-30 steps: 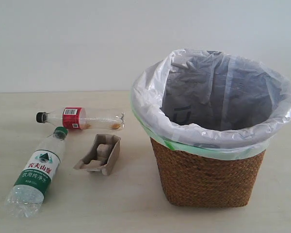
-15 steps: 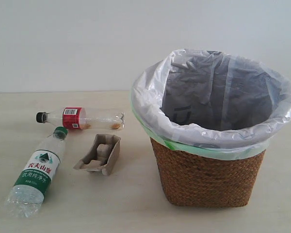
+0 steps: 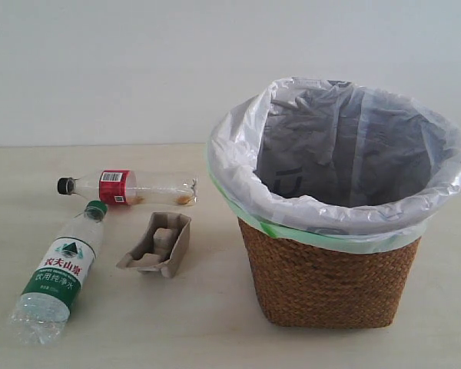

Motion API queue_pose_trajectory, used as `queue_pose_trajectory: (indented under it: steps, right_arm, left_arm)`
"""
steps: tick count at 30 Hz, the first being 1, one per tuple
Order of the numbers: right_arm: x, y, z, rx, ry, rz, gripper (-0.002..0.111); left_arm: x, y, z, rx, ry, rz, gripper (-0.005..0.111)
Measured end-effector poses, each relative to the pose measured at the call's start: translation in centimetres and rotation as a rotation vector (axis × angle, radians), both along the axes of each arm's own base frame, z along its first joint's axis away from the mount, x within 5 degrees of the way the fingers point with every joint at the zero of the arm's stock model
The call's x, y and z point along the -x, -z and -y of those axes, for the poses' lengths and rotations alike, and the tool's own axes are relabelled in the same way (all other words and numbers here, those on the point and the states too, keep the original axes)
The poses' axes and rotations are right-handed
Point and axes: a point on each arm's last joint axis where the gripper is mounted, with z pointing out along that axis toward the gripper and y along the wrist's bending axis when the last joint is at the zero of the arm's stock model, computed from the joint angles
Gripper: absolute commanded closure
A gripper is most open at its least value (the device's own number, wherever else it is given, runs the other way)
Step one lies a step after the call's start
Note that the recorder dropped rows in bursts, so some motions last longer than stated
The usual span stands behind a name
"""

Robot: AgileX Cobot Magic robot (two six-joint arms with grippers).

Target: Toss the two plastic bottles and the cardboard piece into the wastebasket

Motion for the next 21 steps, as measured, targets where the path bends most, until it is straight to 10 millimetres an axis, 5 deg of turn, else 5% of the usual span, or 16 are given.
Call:
queue_pose_trajectory:
  steps: [12, 21]
  right_arm:
    - [0.0, 0.0, 0.0, 0.0, 0.0, 0.0, 0.108]
    - [0.0, 0.0, 0.0, 0.0, 0.0, 0.0, 0.108]
  left_arm:
    - [-10.3, 7.7, 2.7, -0.007, 0.195, -0.67, 0.0]
    - [-13.4, 13.9, 4.6, -0.003, 0.424, -0.884, 0.0]
